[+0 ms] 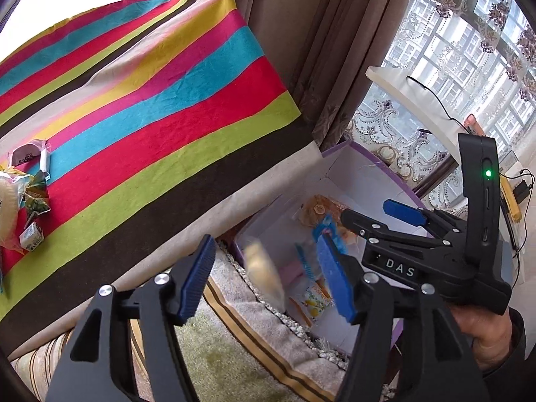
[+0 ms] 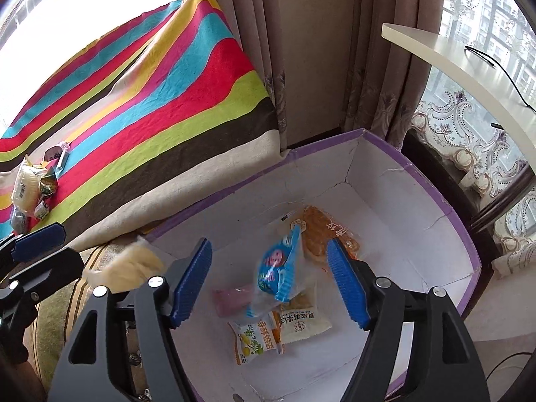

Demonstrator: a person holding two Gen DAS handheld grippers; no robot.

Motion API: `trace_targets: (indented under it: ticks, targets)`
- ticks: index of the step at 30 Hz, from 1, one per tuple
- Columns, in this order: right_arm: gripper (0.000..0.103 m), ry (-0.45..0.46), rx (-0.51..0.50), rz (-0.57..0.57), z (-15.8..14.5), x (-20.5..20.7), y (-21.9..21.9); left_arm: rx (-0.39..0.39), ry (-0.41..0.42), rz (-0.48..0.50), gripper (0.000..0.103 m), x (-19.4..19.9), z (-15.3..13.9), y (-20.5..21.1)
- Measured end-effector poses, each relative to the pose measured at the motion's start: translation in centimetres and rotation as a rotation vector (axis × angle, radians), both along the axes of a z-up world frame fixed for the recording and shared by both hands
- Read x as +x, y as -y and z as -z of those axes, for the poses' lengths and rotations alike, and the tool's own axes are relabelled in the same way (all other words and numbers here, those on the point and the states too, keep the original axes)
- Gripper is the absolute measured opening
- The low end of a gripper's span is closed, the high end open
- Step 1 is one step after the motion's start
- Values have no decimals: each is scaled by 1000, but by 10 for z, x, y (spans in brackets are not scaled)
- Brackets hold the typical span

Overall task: Organize snacks
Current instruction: 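Carry both bags to the box and open both grippers to drop them, then move both grippers back over the snack pile on the table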

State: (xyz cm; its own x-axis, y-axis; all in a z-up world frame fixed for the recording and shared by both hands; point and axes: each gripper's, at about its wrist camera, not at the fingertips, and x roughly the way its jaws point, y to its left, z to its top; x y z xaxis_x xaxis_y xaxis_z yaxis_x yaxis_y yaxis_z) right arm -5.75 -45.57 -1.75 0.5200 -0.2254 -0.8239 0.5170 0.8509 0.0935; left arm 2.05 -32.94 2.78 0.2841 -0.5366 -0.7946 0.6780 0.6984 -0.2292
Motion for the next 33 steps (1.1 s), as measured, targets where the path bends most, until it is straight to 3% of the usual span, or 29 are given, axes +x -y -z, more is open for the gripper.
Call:
trace_targets:
  ticks: [20, 33]
  targets:
    - [76, 11, -7, -60, -14, 18, -26, -19, 3, -115, 68, 11, -2, -31]
    - [80, 26, 12, -225, -26, 53, -92, -5, 63, -336, 68, 27, -11, -110]
